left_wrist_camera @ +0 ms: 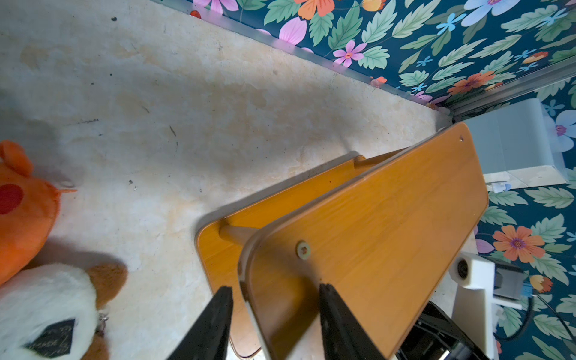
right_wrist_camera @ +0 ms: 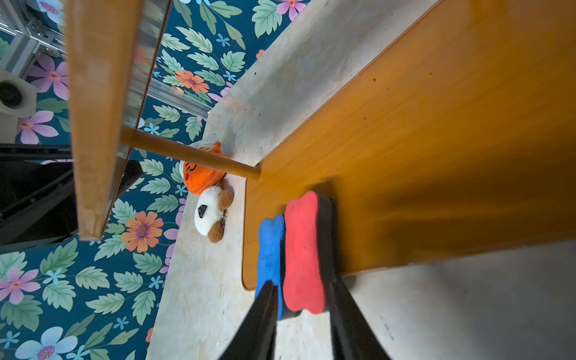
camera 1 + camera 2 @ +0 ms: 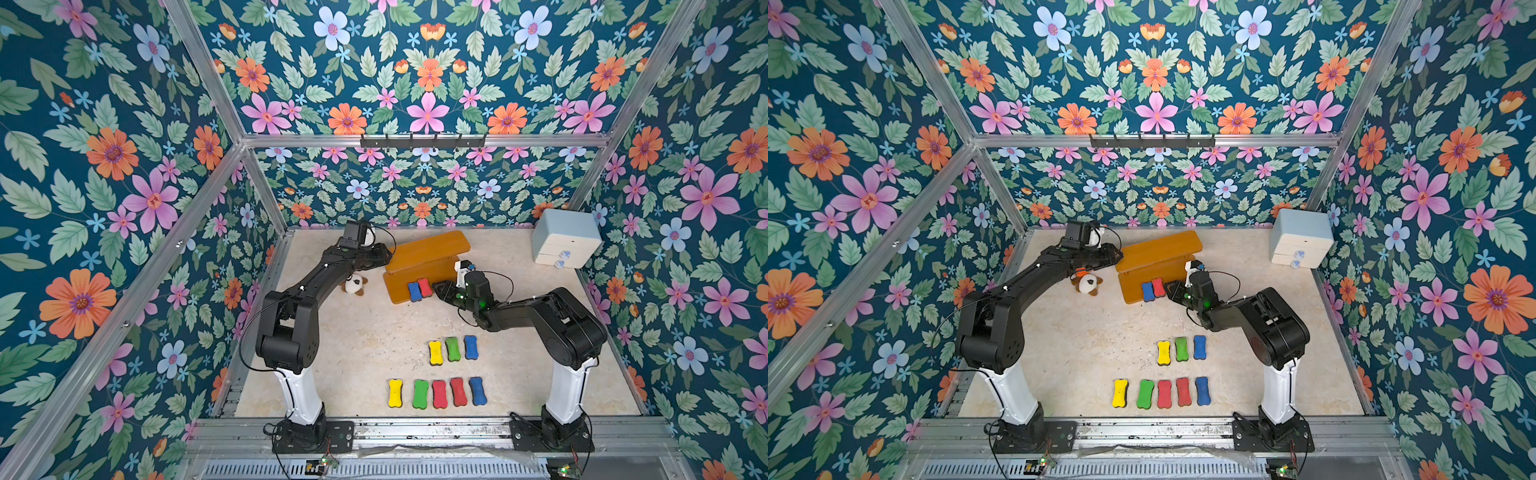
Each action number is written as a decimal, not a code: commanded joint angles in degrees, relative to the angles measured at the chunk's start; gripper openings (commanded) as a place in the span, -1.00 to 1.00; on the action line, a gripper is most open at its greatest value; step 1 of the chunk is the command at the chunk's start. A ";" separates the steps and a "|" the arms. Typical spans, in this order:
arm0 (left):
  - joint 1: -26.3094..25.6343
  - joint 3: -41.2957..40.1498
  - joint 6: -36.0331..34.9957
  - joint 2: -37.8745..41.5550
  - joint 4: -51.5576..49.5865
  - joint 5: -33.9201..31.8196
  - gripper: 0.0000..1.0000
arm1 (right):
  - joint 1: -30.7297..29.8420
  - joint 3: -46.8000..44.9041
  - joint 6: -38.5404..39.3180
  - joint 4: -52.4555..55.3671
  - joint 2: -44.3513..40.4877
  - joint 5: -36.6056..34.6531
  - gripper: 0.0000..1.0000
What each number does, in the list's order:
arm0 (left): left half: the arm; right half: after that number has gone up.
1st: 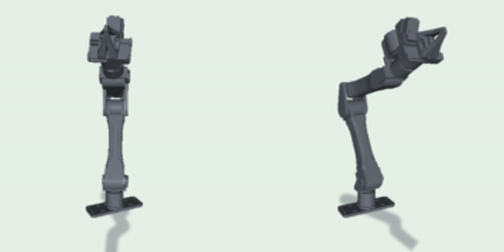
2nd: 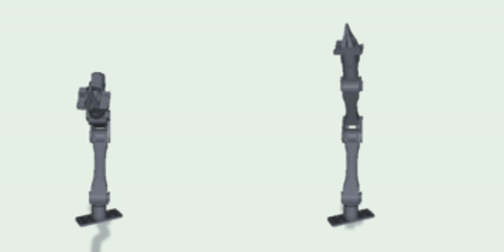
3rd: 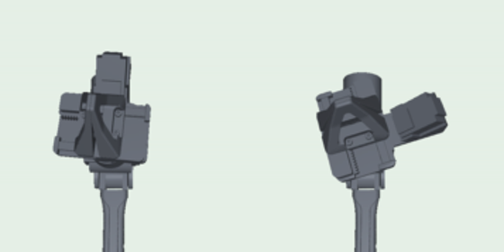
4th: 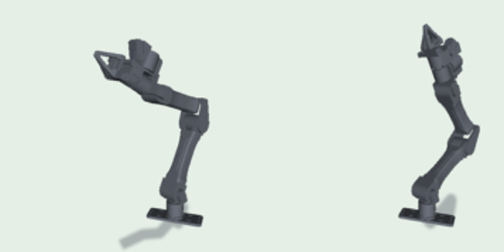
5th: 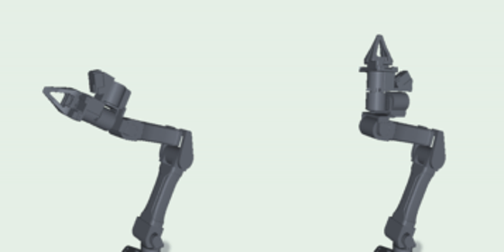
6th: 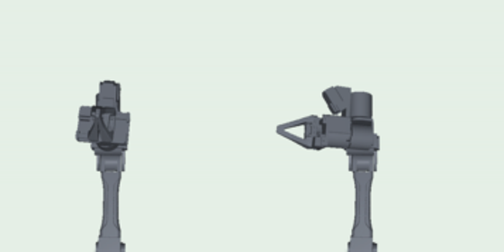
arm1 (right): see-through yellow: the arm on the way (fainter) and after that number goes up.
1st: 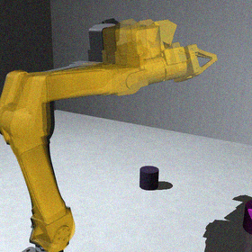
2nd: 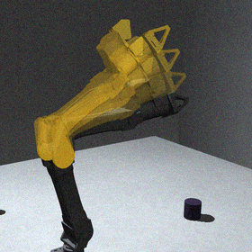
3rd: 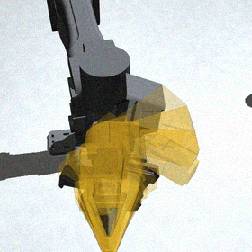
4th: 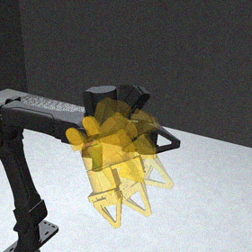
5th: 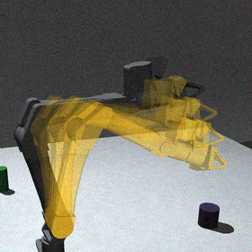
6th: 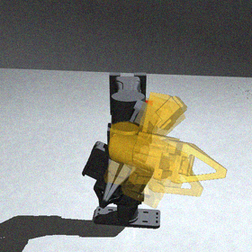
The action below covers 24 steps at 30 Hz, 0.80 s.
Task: Remove the whiteboard erasers from the shelf
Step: Pick up the whiteboard eraser from the shelf.
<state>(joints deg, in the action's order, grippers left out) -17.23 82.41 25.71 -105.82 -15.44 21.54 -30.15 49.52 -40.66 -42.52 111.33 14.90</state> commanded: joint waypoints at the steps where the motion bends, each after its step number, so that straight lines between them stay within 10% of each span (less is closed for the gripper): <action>1: 0.03 -0.05 -0.31 0.00 -1.34 0.70 -0.01 | 0.01 1.05 0.72 -1.69 1.03 -0.26 -0.30; 24: 0.06 -1.46 -0.07 0.37 -0.99 2.09 -0.01 | -0.78 8.26 -0.37 -0.27 8.54 0.22 -0.24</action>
<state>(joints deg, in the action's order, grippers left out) -17.23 81.14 25.58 -105.23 -15.05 23.75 -30.68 56.99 -40.88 -42.09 119.20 14.90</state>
